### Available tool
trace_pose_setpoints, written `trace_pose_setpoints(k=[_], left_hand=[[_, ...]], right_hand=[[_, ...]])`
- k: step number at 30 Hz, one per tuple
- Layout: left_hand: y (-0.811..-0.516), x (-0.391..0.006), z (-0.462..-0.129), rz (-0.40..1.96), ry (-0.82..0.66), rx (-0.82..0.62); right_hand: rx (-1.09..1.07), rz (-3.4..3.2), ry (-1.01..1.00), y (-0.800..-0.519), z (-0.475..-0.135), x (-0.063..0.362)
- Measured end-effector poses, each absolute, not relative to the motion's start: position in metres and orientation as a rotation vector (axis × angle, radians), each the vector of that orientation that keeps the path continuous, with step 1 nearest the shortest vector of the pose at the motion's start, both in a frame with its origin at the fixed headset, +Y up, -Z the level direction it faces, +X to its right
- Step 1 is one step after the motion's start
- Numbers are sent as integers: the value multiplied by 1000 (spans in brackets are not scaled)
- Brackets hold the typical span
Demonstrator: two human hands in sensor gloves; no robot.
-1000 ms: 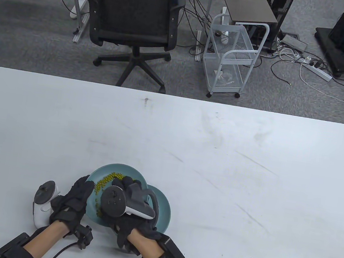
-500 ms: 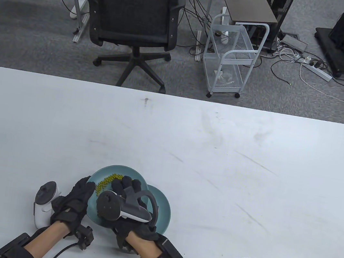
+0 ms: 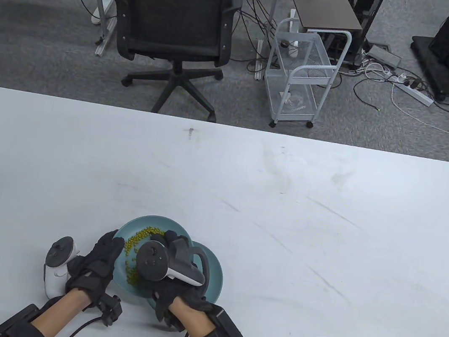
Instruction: Pick sunflower seeds with hand pinch into plate
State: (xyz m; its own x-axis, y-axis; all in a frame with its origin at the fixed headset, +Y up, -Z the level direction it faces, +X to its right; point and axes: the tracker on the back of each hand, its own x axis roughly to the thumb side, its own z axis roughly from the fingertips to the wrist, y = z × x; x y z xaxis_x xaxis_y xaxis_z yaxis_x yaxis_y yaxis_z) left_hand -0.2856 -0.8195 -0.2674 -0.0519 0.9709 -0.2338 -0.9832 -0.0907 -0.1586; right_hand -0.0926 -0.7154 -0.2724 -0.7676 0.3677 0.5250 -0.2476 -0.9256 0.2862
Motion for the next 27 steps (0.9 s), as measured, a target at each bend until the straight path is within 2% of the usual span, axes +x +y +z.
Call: trace_pose_setpoints(k=[21, 27], left_hand=[[-819, -285, -268, 1604, 42, -311], [-818, -284, -267, 1633, 35, -326]], right_hand=[[886, 2715, 320, -720, -274, -94], [836, 2637, 307, -717, -278, -88]])
